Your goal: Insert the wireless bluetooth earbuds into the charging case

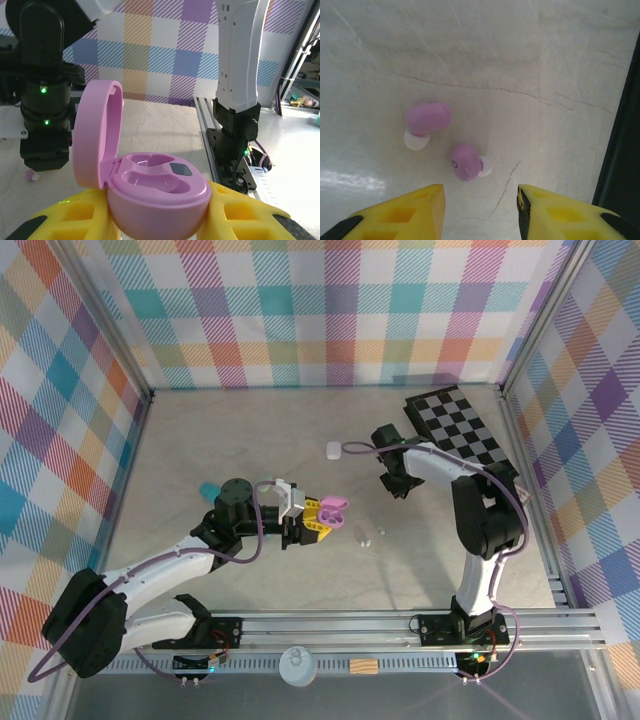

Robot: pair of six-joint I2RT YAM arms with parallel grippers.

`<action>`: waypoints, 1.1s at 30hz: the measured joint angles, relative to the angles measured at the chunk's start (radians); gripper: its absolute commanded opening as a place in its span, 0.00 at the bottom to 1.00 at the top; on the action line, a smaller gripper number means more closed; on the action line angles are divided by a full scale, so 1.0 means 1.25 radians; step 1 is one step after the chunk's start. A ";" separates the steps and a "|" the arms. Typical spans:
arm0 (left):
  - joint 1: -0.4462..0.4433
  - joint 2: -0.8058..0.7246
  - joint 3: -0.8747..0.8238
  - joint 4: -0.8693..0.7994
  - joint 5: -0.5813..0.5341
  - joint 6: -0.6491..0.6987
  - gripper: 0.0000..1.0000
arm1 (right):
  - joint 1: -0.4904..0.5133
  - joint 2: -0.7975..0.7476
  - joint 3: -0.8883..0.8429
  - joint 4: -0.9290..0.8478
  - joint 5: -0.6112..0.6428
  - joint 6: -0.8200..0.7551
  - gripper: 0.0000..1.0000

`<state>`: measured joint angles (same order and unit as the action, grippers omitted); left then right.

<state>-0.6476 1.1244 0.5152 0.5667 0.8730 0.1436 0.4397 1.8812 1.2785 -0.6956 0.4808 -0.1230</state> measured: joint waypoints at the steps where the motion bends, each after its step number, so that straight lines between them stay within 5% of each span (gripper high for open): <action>1: 0.000 -0.003 0.000 -0.003 0.000 0.000 0.20 | 0.004 0.009 0.004 -0.004 0.013 -0.007 0.38; 33: 0.000 -0.017 0.000 -0.023 0.000 0.003 0.20 | 0.031 0.114 0.068 -0.027 0.108 -0.077 0.30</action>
<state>-0.6476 1.1034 0.5152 0.5381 0.8730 0.1474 0.4782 2.0232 1.3636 -0.7288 0.6159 -0.2195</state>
